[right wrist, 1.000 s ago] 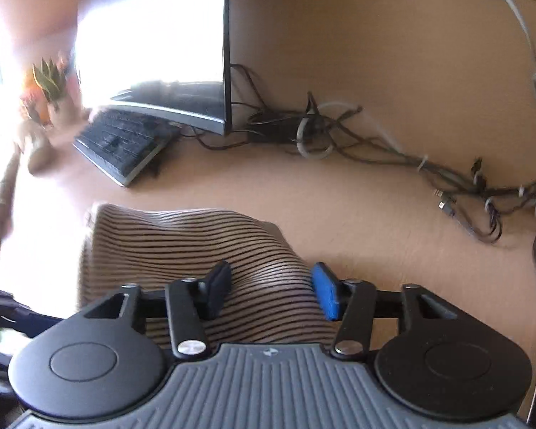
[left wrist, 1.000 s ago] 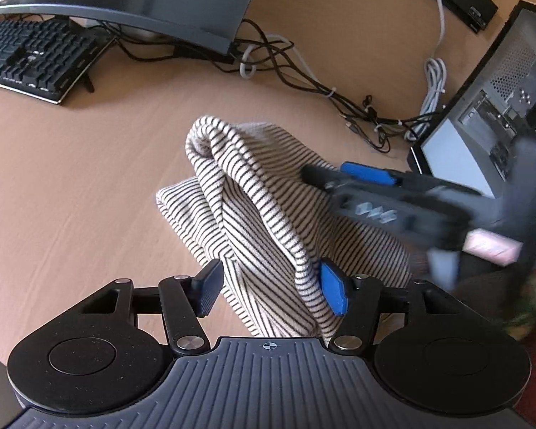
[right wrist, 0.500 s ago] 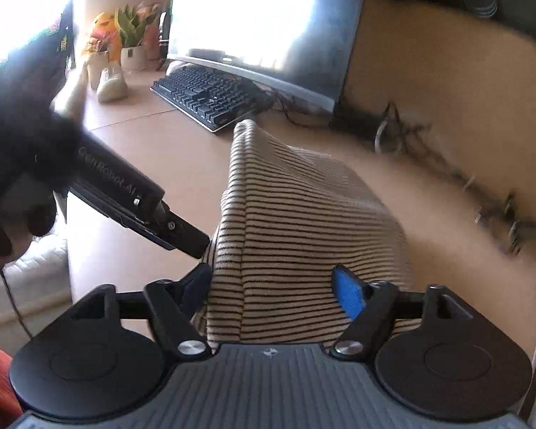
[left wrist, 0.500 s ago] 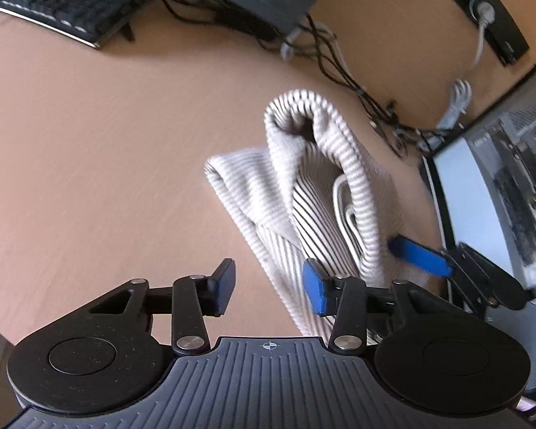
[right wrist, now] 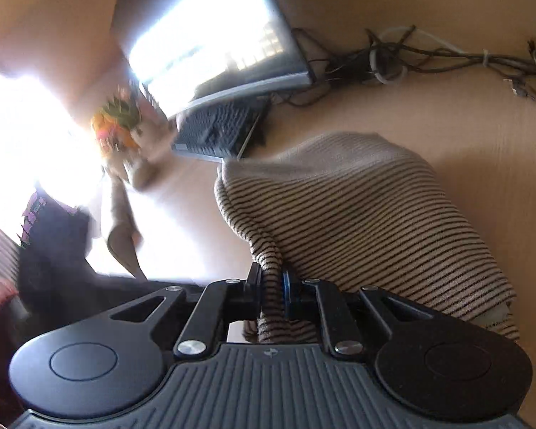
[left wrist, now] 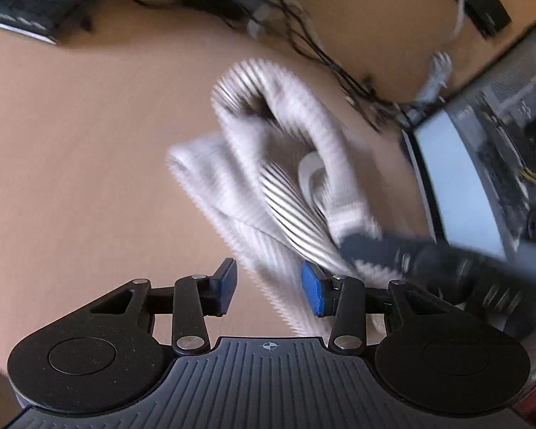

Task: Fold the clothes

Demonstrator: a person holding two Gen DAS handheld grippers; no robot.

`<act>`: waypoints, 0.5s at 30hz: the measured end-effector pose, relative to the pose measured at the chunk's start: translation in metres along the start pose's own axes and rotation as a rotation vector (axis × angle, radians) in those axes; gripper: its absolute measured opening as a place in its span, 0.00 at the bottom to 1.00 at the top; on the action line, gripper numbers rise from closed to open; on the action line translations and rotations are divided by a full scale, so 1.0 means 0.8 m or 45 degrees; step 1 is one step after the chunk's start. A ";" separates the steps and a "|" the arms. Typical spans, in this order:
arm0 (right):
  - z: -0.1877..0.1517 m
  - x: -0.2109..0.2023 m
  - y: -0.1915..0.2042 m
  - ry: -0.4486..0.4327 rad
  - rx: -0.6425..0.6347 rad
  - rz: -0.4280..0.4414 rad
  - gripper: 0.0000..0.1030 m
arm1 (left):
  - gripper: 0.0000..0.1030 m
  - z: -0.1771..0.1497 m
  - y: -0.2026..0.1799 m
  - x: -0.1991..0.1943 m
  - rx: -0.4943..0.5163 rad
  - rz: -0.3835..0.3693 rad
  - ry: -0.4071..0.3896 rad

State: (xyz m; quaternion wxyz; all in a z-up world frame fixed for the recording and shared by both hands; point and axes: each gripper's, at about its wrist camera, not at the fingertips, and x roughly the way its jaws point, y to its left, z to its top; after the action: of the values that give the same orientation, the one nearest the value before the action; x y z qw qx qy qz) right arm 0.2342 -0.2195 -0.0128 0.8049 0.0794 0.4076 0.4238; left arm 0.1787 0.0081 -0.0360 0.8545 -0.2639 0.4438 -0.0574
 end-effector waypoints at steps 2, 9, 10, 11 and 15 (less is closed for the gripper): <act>-0.011 0.002 0.022 0.000 -0.148 -0.067 0.11 | 0.43 0.016 0.004 -0.028 -0.012 0.007 -0.086; -0.029 0.025 0.082 0.007 -0.465 -0.198 0.26 | 0.52 0.063 -0.051 -0.042 0.150 -0.208 -0.228; -0.030 0.025 0.087 0.007 -0.489 -0.196 0.30 | 0.52 0.063 -0.048 -0.025 0.156 -0.180 -0.184; -0.031 0.024 0.091 0.006 -0.509 -0.190 0.38 | 0.51 0.063 -0.041 -0.006 0.162 -0.137 -0.134; -0.025 -0.006 0.094 -0.022 -0.494 -0.116 0.44 | 0.44 0.054 -0.005 0.032 0.085 -0.139 -0.064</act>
State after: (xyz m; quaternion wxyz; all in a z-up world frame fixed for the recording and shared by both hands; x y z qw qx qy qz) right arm 0.1717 -0.1797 0.0125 0.8270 -0.0922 0.3144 0.4569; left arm 0.2286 0.0134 -0.0328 0.8692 -0.2605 0.4050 -0.1119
